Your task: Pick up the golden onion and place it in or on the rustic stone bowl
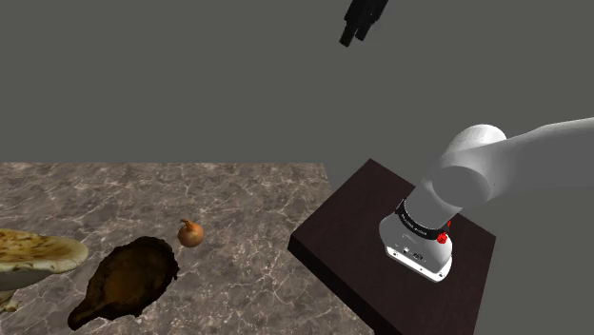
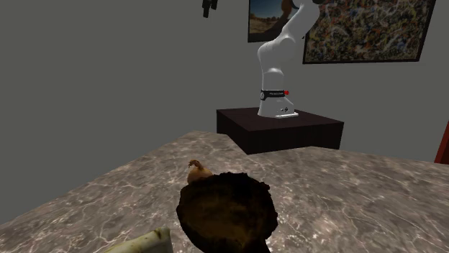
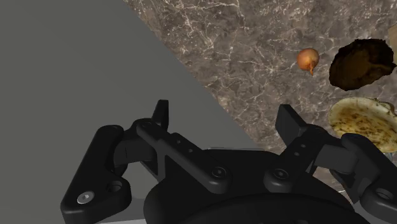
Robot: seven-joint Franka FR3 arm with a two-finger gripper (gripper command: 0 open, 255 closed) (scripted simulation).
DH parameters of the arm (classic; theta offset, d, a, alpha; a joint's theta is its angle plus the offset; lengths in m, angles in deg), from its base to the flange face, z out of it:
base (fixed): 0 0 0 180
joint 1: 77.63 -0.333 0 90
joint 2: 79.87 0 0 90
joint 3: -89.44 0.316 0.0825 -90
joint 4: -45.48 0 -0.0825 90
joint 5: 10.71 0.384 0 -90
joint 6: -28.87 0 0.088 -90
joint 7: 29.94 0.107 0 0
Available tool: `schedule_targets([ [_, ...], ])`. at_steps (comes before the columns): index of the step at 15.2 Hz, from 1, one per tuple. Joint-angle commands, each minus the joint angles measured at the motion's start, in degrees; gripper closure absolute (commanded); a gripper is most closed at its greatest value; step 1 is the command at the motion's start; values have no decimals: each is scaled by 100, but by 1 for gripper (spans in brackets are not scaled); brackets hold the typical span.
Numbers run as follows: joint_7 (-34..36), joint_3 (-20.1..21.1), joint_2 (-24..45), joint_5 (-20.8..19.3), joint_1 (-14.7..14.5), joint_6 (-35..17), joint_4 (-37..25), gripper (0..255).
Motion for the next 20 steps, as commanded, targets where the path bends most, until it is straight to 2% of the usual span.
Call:
schedule_targets([
  [1,0,0,0,0,0,0,0,0],
  [11,1046,1171,301,423,-262,-1530,1123,0],
  [20,2134,2376,1414,572,-344,-3056,1468,0],
])
